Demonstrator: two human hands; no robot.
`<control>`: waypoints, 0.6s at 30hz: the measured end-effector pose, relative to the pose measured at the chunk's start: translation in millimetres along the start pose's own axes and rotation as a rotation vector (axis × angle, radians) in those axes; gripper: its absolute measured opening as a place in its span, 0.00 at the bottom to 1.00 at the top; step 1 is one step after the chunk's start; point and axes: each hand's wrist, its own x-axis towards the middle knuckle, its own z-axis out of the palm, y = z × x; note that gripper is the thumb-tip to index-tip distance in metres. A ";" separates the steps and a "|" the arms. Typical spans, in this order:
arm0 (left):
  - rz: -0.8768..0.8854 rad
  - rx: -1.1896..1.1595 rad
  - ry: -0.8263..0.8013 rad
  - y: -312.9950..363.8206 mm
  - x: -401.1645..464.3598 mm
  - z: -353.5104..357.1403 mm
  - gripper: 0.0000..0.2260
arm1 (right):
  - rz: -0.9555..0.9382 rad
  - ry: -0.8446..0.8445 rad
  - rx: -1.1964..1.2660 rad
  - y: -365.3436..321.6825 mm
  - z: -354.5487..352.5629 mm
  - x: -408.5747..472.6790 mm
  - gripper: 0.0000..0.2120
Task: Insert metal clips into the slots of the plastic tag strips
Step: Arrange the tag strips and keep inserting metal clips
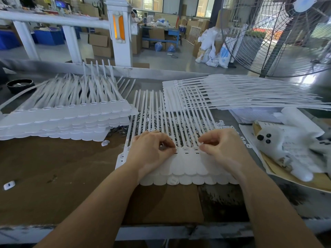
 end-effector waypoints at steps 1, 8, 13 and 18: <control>0.001 -0.001 -0.001 0.2 0.1 -0.2 0.09 | -0.003 0.010 -0.005 1.0 -2.3 0.3 0.04; 0.000 0.001 0.001 0.2 0.2 0.0 0.10 | -0.032 0.030 -0.134 10.9 -13.4 4.6 0.06; -0.001 0.005 -0.001 0.3 1.0 0.5 0.11 | -0.010 -0.048 -0.182 15.6 -19.3 7.5 0.10; 0.000 0.001 0.001 -0.7 0.0 1.1 0.10 | 0.009 -0.070 -0.193 18.0 -24.4 9.7 0.07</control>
